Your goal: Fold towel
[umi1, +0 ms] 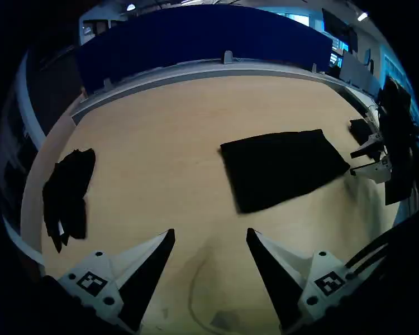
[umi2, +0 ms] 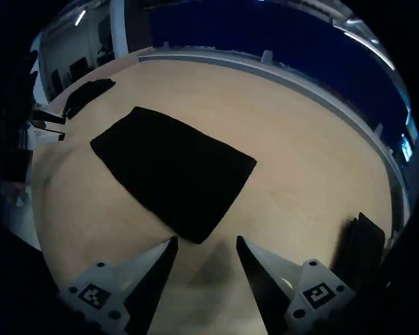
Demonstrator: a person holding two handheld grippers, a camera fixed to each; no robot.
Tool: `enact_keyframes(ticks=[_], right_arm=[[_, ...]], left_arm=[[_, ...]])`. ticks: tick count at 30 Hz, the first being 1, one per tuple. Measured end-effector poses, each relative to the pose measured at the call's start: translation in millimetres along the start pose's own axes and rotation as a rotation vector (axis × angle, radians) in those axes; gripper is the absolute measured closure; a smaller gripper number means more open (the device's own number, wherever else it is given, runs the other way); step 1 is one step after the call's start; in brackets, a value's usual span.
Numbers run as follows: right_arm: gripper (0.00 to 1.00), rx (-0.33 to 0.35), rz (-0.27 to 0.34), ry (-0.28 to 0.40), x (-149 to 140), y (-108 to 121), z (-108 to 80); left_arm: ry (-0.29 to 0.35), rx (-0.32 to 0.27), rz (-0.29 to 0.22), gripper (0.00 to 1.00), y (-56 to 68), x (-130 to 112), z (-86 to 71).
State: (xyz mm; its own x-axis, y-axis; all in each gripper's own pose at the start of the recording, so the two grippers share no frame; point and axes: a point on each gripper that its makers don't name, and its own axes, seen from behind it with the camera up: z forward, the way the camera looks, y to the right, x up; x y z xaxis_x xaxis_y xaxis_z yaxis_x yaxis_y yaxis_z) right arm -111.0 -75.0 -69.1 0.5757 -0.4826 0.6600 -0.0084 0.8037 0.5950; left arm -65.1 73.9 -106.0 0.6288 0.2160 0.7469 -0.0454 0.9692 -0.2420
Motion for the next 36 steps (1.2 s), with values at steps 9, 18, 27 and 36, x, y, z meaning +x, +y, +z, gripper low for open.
enact_keyframes(ticks=[9, 18, 27, 36], right_arm=[[0.45, 0.027, -0.026, -0.022, -4.1, -6.8, 8.0], [0.76, 0.048, -0.031, -0.029, -5.0, -12.4, 10.6], [0.95, 0.057, -0.02, -0.023, -2.7, -12.8, 12.5], [0.96, 0.05, -0.052, 0.012, 20.4, -11.0, 3.7]], left_arm=[[-0.005, 0.018, -0.034, 0.05, -9.3, -11.8, -9.4], [-0.003, 0.021, -0.038, 0.05, -12.5, -12.4, -13.1], [-0.005, 0.026, -0.037, 0.05, -16.3, -13.4, -11.5], [0.0, 0.026, -0.041, 0.05, -18.9, -11.2, -16.1]])
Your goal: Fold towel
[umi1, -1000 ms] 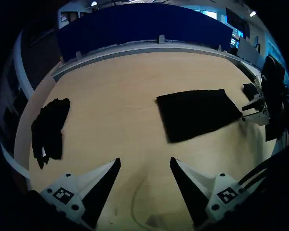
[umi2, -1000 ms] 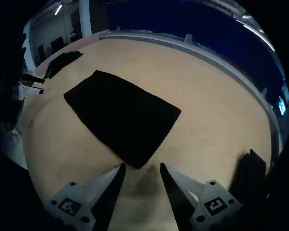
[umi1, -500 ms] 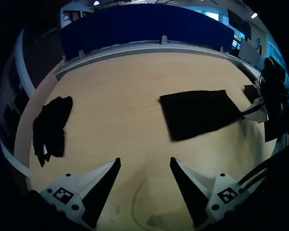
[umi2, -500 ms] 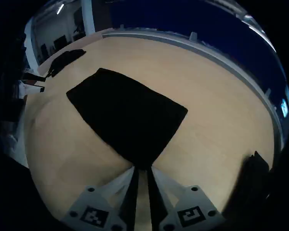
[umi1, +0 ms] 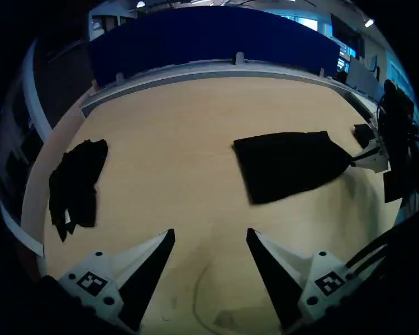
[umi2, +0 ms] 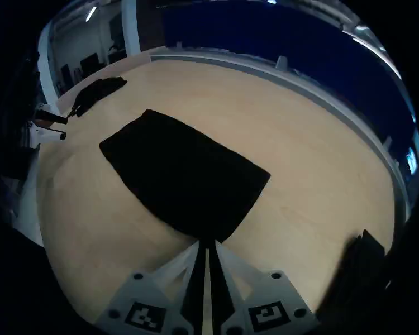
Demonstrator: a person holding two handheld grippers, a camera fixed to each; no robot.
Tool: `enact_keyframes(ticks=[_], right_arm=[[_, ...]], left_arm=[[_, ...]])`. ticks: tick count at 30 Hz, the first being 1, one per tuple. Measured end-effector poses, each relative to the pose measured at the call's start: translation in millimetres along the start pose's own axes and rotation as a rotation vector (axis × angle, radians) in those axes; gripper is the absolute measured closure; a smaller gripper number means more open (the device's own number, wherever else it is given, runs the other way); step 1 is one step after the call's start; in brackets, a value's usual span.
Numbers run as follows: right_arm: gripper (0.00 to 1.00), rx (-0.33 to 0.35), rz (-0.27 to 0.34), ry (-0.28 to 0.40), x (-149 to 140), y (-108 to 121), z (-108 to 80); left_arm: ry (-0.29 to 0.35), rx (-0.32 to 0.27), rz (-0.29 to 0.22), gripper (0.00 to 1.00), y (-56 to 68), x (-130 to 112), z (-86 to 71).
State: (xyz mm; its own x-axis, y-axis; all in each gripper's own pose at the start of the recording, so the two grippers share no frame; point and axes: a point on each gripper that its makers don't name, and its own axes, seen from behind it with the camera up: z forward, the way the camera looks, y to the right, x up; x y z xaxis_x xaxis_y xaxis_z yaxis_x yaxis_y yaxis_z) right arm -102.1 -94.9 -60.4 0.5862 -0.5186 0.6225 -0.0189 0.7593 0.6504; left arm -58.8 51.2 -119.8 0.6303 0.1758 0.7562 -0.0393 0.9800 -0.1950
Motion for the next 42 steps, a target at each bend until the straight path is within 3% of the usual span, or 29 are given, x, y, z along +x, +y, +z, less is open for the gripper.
enact_keyframes(ticks=[14, 23, 33, 42], right_arm=[[0.96, -0.001, -0.168, 0.082, 86.4, -10.2, -25.1], [0.96, 0.004, -0.297, 0.089, 130.8, -23.7, -30.8], [0.96, 0.039, -0.37, 0.079, 150.9, -46.3, -20.7], [0.96, 0.121, -0.488, 0.062, 170.6, -103.1, 11.6]], left_arm=[[0.026, 0.022, -0.055, 0.05, -15.8, -1.0, -19.9], [0.034, 0.038, -0.09, 0.05, -24.6, -8.9, -35.8], [0.054, 0.053, -0.123, 0.05, -34.8, -12.0, -51.7], [0.082, 0.099, -0.156, 0.05, -57.1, -15.0, -73.2]])
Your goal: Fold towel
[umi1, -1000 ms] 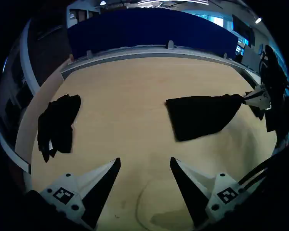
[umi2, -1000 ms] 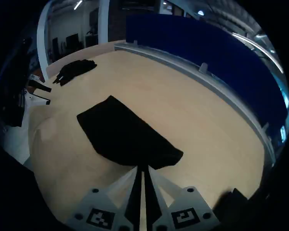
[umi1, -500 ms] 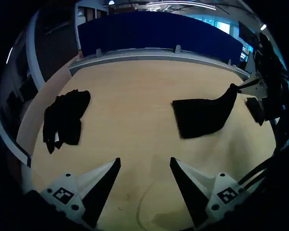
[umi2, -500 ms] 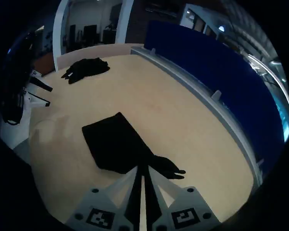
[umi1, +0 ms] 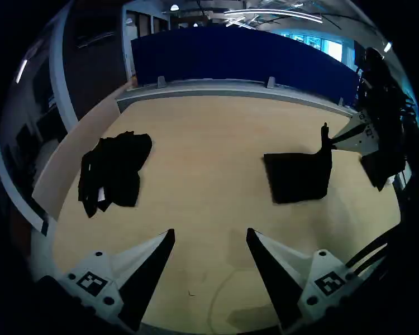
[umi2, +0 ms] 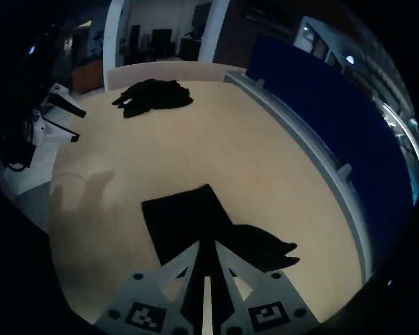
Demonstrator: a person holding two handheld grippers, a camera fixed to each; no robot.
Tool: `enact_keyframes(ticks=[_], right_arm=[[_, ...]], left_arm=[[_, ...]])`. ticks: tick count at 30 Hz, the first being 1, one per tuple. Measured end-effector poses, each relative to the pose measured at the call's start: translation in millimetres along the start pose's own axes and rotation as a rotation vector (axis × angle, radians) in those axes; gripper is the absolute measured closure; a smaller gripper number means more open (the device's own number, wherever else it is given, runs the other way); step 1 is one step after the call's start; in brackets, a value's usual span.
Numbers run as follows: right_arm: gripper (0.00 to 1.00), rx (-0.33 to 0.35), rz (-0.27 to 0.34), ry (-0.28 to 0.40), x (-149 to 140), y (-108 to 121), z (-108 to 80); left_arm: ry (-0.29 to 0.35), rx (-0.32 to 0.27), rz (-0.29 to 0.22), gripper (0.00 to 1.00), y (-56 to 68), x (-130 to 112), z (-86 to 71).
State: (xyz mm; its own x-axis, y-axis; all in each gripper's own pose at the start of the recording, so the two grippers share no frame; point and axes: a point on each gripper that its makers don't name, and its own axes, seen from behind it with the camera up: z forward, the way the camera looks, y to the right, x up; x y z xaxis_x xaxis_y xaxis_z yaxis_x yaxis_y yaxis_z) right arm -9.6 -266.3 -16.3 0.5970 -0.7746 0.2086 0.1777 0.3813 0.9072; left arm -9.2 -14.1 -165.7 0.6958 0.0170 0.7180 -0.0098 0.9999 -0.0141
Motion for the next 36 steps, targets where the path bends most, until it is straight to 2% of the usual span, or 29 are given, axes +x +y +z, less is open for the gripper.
enact_keyframes(ticks=[6, 12, 16, 24, 26, 29, 32, 36], right_arm=[[0.96, 0.092, -0.046, -0.027, 16.2, -41.9, 46.3], [0.96, 0.169, -0.032, -0.075, 10.0, -77.4, 95.6], [0.96, 0.181, -0.024, -0.096, 5.4, -86.0, 108.8], [0.91, 0.175, -0.021, -0.101, 5.0, -88.0, 111.9], [0.85, 0.168, -0.016, -0.094, 6.6, -86.6, 110.8], [0.6, 0.157, -0.01, -0.087, 7.6, -83.9, 108.4], [0.4, 0.159, -0.004, -0.08, 8.4, -83.7, 105.2], [0.35, 0.155, 0.008, -0.073, 9.4, -82.7, 101.0]], left_arm=[[0.007, 0.02, -0.044, 0.05, -11.8, -9.9, -12.1], [0.001, 0.036, -0.09, 0.05, -18.1, -24.1, -15.8], [0.0, 0.034, -0.102, 0.05, -17.3, -27.8, -16.6], [-0.001, 0.025, -0.094, 0.05, -14.5, -30.0, -15.1], [-0.001, 0.024, -0.092, 0.05, -14.6, -29.9, -14.7], [-0.001, 0.023, -0.091, 0.05, -15.4, -29.9, -14.8], [-0.001, 0.025, -0.094, 0.05, -16.6, -30.0, -15.7], [-0.001, 0.027, -0.096, 0.05, -18.0, -29.8, -16.5]])
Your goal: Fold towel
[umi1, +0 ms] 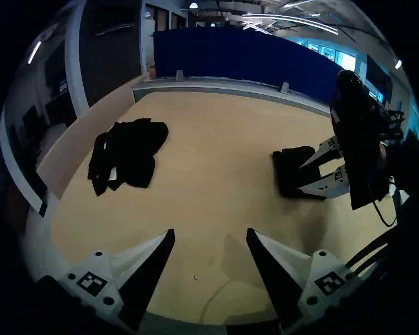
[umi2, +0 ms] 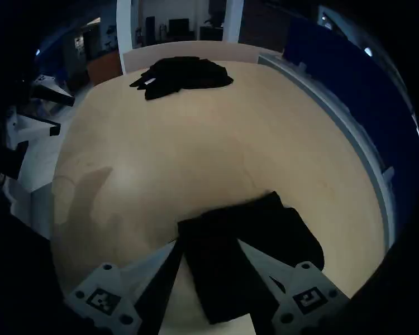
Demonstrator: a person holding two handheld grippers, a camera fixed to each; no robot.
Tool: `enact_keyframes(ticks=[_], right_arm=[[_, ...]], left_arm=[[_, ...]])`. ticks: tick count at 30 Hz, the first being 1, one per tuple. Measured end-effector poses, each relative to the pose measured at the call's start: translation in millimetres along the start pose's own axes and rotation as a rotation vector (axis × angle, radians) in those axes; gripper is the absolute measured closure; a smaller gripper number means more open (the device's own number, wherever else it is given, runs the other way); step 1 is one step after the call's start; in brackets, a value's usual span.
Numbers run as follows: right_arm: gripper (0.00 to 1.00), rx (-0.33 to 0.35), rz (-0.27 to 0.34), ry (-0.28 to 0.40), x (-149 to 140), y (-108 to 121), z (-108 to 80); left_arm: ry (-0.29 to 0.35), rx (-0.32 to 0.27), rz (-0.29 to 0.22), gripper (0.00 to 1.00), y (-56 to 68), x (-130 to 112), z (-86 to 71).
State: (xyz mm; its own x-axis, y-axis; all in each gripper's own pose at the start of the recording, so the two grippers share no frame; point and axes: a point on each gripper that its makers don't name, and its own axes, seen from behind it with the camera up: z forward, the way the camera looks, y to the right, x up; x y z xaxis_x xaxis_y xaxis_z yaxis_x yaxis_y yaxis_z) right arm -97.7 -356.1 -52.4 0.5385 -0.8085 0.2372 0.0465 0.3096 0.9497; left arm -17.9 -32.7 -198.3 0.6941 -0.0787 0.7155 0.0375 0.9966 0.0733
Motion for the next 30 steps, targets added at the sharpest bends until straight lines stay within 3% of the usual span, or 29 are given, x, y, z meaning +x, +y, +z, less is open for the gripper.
enact_keyframes(ticks=[9, 30], right_arm=[[0.32, -0.018, 0.051, 0.007, -12.8, 0.0, -12.1], [0.32, -0.115, 0.233, -0.039, -99.3, 12.9, -49.9]], left_arm=[[0.002, 0.003, 0.006, 0.05, -1.2, 1.5, -0.7], [0.005, -0.015, 0.033, 0.05, 10.7, 10.2, 5.9]])
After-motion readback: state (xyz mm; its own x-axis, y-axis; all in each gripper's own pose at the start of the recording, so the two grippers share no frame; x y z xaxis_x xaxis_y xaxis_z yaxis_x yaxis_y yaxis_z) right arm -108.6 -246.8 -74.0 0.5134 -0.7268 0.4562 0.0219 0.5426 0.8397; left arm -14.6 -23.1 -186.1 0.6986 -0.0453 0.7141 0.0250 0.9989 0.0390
